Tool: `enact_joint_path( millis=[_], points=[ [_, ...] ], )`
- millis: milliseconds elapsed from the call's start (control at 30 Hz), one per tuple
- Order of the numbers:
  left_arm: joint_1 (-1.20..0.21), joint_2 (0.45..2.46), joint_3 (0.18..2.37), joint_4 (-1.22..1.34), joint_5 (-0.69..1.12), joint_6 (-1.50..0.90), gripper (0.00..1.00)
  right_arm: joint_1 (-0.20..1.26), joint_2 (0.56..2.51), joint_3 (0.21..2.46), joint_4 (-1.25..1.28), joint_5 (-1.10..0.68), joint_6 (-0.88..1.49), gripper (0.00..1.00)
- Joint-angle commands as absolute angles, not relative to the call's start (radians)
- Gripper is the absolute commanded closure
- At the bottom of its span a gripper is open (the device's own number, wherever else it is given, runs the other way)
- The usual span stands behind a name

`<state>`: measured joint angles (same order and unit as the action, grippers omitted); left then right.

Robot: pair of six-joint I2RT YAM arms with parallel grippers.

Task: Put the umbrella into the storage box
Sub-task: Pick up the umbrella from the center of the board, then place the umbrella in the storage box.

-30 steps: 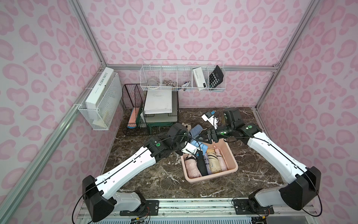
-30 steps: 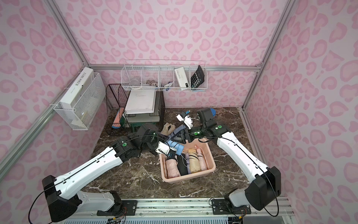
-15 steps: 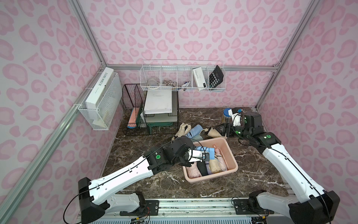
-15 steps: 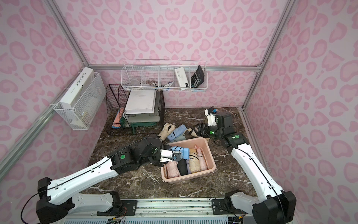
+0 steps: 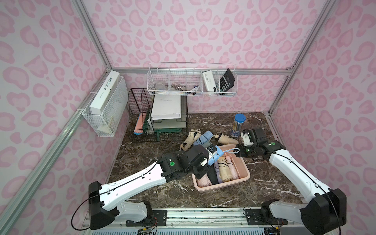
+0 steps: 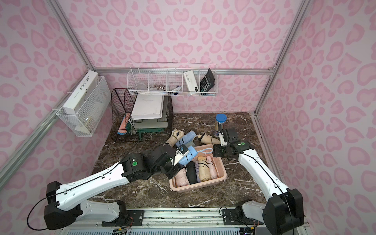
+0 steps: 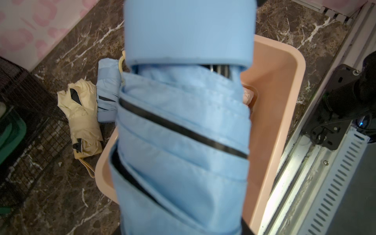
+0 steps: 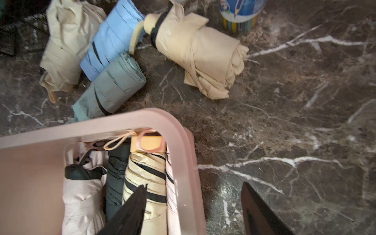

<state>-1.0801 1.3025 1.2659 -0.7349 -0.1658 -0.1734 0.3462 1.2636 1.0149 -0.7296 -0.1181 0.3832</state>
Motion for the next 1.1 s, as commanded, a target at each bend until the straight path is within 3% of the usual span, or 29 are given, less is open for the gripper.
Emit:
enact_joint_path(
  millis=[0,300,533,667,900,1067],
  points=[
    [-1.082,1.330,1.298,-0.775,-0.155,-0.363,0.69,0.347,1.278,1.002,-0.757,-0.134,0.349,0.42],
    [-1.081,1.471,1.403,-0.892,-0.138,-0.569,0.70,0.351,1.268,0.935,-0.688,-0.195,0.437,0.66],
    [-1.081,1.565,1.440,-0.834,-0.146,-0.743,0.72,0.360,1.228,0.876,-0.631,-0.210,0.505,0.74],
    [-1.077,1.591,1.449,-0.841,-0.203,-0.837,0.72,0.361,1.207,0.859,-0.612,-0.222,0.530,0.72],
    [-1.062,1.604,1.384,-0.746,-0.215,-0.996,0.72,0.362,1.152,0.863,-0.595,-0.180,0.544,0.52],
    [-1.060,1.635,1.384,-0.743,-0.203,-1.078,0.72,0.361,1.109,0.877,-0.599,-0.139,0.551,0.47]
  ],
)
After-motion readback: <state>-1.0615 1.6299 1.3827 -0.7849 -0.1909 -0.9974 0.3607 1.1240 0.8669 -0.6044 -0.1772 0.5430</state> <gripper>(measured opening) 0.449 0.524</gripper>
